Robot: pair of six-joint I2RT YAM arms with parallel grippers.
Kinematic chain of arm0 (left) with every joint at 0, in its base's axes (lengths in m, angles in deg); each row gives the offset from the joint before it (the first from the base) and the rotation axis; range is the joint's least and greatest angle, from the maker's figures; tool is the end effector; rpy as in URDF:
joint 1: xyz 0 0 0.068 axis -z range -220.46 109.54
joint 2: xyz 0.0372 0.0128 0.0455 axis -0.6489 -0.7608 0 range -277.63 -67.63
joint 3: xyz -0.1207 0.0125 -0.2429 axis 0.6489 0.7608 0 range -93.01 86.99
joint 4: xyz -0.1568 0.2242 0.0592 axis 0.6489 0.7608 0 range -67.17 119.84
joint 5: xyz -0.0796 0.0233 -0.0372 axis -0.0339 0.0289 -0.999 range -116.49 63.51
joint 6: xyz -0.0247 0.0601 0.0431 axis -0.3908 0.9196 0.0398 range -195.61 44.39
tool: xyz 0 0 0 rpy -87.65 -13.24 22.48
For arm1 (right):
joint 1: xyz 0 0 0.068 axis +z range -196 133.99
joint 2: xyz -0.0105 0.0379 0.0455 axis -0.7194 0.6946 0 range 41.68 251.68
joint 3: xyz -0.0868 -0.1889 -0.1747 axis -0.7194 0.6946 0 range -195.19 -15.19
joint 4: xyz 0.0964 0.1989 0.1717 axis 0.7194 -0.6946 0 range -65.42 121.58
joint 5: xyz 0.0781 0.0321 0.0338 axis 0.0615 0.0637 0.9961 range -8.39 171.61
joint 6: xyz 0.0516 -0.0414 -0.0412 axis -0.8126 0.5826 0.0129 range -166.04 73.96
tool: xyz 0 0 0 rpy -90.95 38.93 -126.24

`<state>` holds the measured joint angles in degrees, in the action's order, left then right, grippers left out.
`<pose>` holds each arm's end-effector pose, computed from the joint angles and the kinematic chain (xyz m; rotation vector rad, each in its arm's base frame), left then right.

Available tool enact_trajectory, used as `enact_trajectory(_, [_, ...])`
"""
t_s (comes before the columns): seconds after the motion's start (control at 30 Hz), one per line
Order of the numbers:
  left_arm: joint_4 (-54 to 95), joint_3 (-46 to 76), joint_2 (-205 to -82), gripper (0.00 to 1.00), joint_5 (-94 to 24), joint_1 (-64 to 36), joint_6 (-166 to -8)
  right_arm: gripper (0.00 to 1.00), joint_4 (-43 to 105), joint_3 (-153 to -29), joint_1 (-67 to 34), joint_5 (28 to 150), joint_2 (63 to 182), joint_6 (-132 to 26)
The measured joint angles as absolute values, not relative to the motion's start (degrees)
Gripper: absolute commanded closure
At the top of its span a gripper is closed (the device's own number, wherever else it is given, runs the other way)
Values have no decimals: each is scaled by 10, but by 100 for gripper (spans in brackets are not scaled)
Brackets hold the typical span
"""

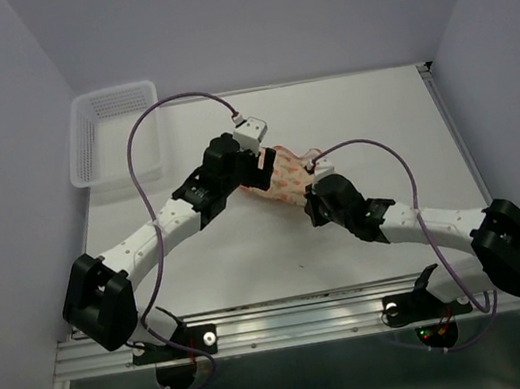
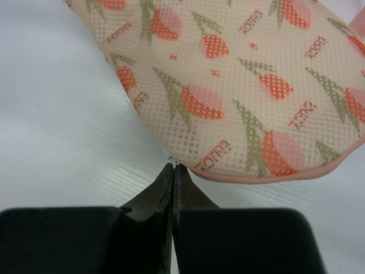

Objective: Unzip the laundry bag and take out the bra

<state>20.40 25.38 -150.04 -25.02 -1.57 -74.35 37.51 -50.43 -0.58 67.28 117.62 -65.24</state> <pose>0.3025 -0.2419 0.2917 0.6402 1.8034 -0.4221 0.2291 0.2090 0.1623 -0.3542 2.1516 0.3773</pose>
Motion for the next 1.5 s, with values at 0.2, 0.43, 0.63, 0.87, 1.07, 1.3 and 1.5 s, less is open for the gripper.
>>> enact_trajectory(0.2, [125, 323, -1474, 14, -296, -15, -713, 99, 301, -573, -6, 691, 1164, -652])
enact_trajectory(0.43, [52, 364, -1450, 17, -359, -15, -671, 99, 234, -618, -10, 698, 1164, -653])
enact_trajectory(0.63, [32, 379, -1424, 27, -417, -15, -606, 99, 191, -643, -14, 708, 1169, -658])
enact_trajectory(0.87, [38, 385, -1406, 30, -500, -14, -515, 99, 163, -663, -14, 721, 1171, -671])
enact_trajectory(1.07, [42, 425, -1374, 25, -540, -6, -455, 99, 140, -682, -14, 731, 1173, -681])
enact_trajectory(1.3, [45, 435, -1364, 23, -562, 3, -417, 99, 124, -711, -14, 744, 1175, -684])
enact_trajectory(1.5, [44, 433, -1386, 23, -560, 7, -390, 99, 113, -714, -14, 757, 1175, -685])
